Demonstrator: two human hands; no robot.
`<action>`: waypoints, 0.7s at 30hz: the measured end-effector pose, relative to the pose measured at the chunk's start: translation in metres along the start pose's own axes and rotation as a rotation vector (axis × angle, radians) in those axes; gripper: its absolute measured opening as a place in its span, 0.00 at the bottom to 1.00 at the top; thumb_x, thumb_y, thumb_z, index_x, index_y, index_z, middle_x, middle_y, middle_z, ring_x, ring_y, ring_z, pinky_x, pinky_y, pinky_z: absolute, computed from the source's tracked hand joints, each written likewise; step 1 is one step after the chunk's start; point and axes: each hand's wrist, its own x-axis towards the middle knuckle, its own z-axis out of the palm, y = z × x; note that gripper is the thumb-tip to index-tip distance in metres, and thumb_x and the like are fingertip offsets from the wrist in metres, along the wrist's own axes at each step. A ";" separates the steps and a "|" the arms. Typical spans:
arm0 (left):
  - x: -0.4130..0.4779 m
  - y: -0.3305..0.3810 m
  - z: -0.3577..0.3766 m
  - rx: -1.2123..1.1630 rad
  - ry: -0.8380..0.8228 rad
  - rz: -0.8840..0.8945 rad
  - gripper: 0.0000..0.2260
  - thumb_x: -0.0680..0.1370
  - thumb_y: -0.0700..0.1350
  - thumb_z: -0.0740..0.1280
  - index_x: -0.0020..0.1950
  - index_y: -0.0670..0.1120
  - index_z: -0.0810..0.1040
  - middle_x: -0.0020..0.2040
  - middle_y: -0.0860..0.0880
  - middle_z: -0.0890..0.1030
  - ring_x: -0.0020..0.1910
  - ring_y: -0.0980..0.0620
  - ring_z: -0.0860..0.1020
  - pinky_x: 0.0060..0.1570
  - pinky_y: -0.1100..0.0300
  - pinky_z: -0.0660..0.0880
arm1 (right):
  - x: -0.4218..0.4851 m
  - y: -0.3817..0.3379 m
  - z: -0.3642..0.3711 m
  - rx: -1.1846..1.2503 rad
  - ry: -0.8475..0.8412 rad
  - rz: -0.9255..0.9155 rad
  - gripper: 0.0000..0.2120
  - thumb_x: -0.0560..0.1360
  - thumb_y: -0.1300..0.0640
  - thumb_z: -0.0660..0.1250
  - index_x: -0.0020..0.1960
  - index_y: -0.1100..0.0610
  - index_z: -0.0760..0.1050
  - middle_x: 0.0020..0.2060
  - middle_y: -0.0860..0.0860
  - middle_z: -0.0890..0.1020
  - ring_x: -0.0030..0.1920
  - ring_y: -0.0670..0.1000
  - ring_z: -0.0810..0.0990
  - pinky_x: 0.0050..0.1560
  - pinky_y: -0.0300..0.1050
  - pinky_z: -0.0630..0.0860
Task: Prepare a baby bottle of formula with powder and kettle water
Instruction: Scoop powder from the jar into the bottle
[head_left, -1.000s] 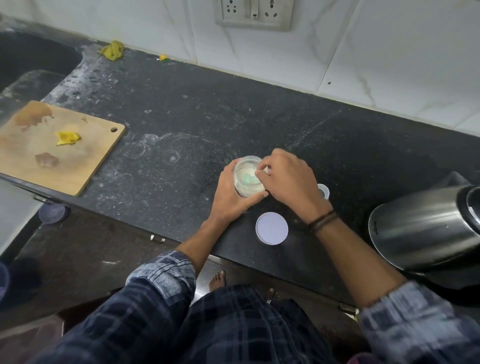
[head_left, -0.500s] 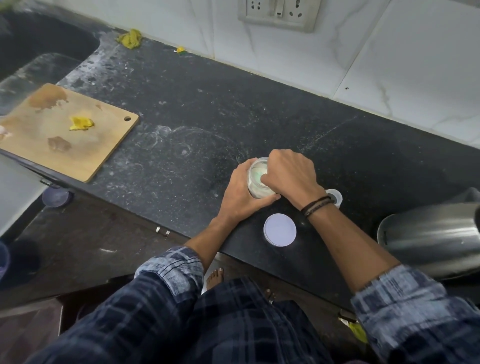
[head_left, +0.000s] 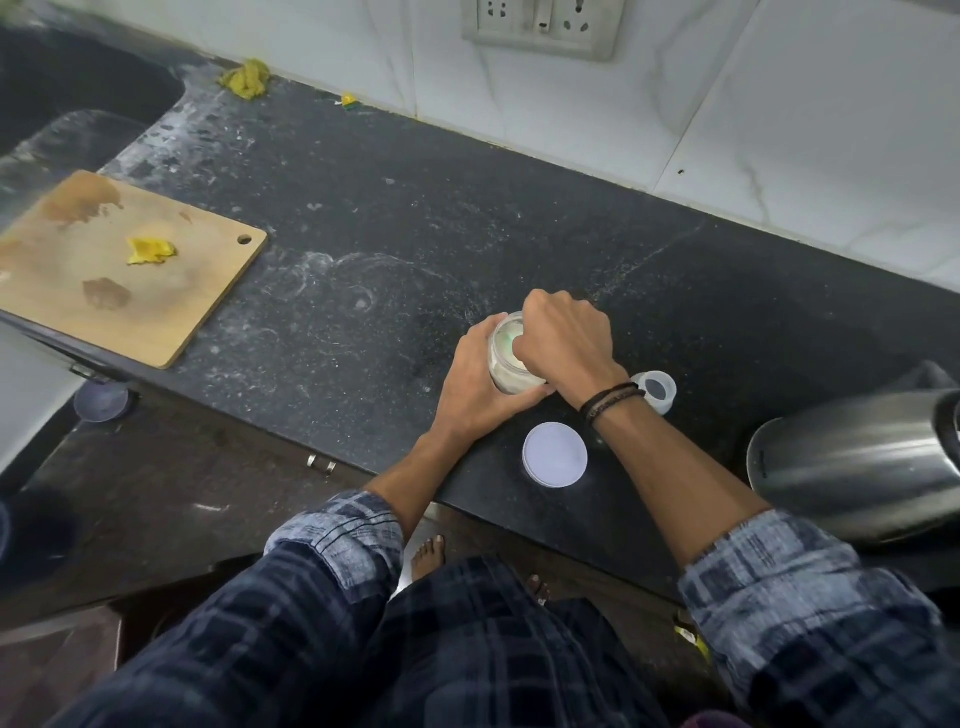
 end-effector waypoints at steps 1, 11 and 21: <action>0.000 0.005 -0.002 -0.008 0.001 0.012 0.35 0.66 0.44 0.84 0.63 0.62 0.69 0.59 0.79 0.71 0.61 0.73 0.72 0.58 0.74 0.68 | 0.000 -0.001 0.000 0.009 -0.001 0.002 0.10 0.78 0.63 0.63 0.59 0.61 0.74 0.56 0.60 0.82 0.57 0.65 0.81 0.44 0.50 0.68; 0.001 0.009 -0.003 -0.135 -0.028 -0.004 0.34 0.65 0.43 0.84 0.62 0.61 0.69 0.57 0.78 0.72 0.59 0.73 0.74 0.55 0.76 0.68 | 0.004 -0.002 0.006 0.102 -0.060 0.000 0.10 0.79 0.61 0.64 0.59 0.61 0.75 0.55 0.60 0.82 0.55 0.64 0.81 0.44 0.50 0.68; 0.001 -0.014 0.005 -0.084 -0.013 -0.034 0.40 0.65 0.54 0.84 0.72 0.55 0.68 0.68 0.55 0.74 0.69 0.53 0.72 0.68 0.48 0.72 | 0.014 0.011 0.004 0.259 -0.193 0.018 0.06 0.70 0.56 0.73 0.39 0.58 0.77 0.36 0.53 0.81 0.41 0.60 0.81 0.40 0.50 0.76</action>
